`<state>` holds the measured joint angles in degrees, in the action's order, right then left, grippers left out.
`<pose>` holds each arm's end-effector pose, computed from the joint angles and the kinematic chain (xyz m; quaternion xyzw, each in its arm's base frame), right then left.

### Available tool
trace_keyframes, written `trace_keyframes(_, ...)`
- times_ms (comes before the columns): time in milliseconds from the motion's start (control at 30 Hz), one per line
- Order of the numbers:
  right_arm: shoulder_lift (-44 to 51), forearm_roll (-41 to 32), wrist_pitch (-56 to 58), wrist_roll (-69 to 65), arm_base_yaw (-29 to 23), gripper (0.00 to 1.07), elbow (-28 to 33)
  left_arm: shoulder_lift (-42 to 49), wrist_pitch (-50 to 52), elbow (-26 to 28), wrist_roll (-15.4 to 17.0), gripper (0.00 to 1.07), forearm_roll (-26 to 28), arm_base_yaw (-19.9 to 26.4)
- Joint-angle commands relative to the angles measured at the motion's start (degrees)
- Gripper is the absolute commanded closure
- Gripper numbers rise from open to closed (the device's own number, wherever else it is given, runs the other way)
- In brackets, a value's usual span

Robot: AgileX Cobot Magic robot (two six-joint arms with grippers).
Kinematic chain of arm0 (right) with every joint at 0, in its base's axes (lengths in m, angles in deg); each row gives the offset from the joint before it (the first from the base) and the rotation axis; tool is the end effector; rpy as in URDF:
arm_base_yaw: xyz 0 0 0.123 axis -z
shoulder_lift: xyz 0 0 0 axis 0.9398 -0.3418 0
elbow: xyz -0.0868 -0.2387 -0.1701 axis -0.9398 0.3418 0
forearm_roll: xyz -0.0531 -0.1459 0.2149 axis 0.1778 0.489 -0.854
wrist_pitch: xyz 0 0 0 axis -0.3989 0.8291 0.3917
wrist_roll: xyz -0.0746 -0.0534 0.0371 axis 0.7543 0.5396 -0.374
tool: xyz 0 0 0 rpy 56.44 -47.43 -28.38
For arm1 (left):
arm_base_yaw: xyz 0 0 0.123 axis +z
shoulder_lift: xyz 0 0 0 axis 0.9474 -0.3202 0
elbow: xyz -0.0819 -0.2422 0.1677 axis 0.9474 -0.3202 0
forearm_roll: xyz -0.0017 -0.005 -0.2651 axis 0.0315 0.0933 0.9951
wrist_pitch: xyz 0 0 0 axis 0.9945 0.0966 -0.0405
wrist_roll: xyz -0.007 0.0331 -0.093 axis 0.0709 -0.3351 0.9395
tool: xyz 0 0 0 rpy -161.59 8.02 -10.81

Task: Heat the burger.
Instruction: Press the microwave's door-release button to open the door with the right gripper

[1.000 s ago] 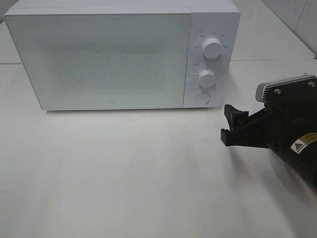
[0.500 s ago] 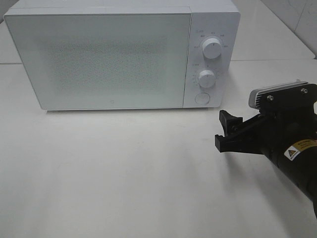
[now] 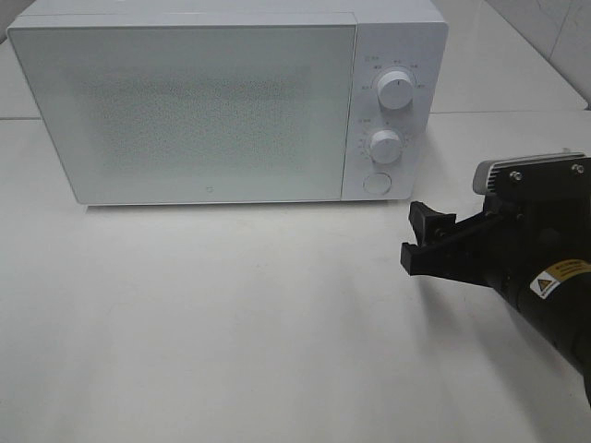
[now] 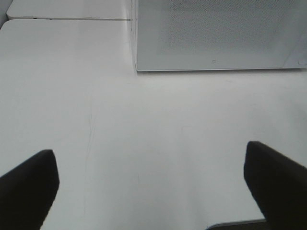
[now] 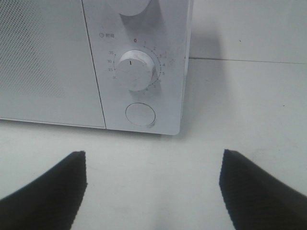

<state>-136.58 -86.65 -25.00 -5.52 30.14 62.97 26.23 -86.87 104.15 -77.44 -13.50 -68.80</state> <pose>0.2057 0.0980 0.1471 -0.0248 0.7733 0.0250 0.6331 -0.0102 -0.0168 0.2843 0.0214 0.8490 -0.0612 0.5244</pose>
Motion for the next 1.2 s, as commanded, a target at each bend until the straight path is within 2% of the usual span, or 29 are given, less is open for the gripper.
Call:
trace_keyframes(33,0.2,-0.1,-3.2,-3.0,-0.3,0.35,-0.1,1.3,0.5,0.0,0.2,0.09,0.3,0.2)
trace_keyframes(233,0.2,-0.7,-3.5,-17.2,-0.3,0.46,-0.1,1.3,0.5,0.0,0.2,0.09,0.3,0.2)
trace_keyframes(267,0.2,-0.7,-3.5,-23.4,-0.3,0.51,-0.1,1.3,0.5,0.0,0.2,0.09,0.3,0.2)
trace_keyframes(333,0.2,-0.8,-3.5,-26.2,-0.3,0.53,-0.1,1.3,0.5,0.0,0.2,0.09,0.3,0.2)
trace_keyframes(367,0.2,-0.9,-3.5,-32.9,-0.3,0.59,-0.1,1.3,0.5,0.0,0.2,0.09,0.3,0.2)
trace_keyframes(400,0.2,-0.9,-3.5,-32.9,-0.3,0.59,-0.1,1.3,0.5,0.0,0.2,0.09,0.3,0.2)
trace_keyframes(433,0.2,-0.9,-3.5,-39.4,-0.3,0.64,-0.1,1.3,0.5,0.0,0.2,0.09,0.3,0.2)
trace_keyframes(500,0.2,-0.9,-3.5,-41.8,-0.3,0.67,-0.1,1.3,0.5,0.0,0.2,0.09,0.3,0.2)
trace_keyframes(567,0.2,-0.9,-3.3,-50.3,-0.3,0.76,-0.1,1.3,0.5,0.0,0.2,0.09,0.3,0.2)
trace_keyframes(767,0.2,-0.9,-2.1,-65.8,-0.3,0.87,-0.1,1.3,0.5,0.0,0.2,0.09,0.3,0.2)
trace_keyframes(867,0.2,-0.9,-0.1,-79.1,-0.3,0.98,-0.1,1.3,0.5,0.0,0.2,0.09,0.3,0.2)
trace_keyframes(967,0.2,-0.9,0.2,-80.8,-0.3,1.01,-0.1,1.3,0.5,0.0,0.2,0.09,0.3,0.2)
trace_keyframes(1000,0.2,-0.9,0.9,-82.6,-0.3,1.06,-0.1,1.3,0.5,0.0,0.2,0.09,0.3,0.2)
trace_keyframes(1200,0.2,-2.4,3.8,-83.6,-0.2,1.07,-0.1,1.3,0.5,0.0,0.2,0.09,0.3,0.2)
